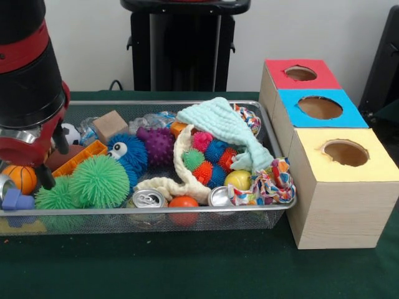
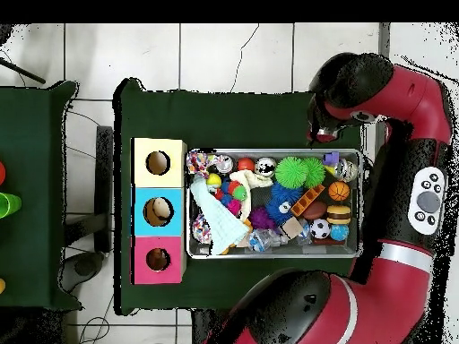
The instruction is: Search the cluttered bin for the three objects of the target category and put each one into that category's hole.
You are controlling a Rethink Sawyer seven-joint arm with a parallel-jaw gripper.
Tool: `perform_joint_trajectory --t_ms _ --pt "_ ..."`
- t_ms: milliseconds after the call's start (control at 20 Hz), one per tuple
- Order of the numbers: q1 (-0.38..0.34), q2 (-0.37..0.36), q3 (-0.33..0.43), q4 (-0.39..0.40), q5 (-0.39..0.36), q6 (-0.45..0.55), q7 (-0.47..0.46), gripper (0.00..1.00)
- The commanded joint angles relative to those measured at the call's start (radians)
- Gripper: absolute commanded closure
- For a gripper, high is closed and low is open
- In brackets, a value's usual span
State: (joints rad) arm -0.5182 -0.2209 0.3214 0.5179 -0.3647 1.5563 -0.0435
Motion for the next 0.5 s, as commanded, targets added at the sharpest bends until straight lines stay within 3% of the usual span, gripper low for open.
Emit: perform_joint_trajectory --t_ms 50,500 --pt "-0.037 0.024 0.068 0.093 -0.052 -0.007 -0.342 0.0" --pt "-0.045 0.065 0.069 0.045 -0.094 -0.056 -0.404 0.0"
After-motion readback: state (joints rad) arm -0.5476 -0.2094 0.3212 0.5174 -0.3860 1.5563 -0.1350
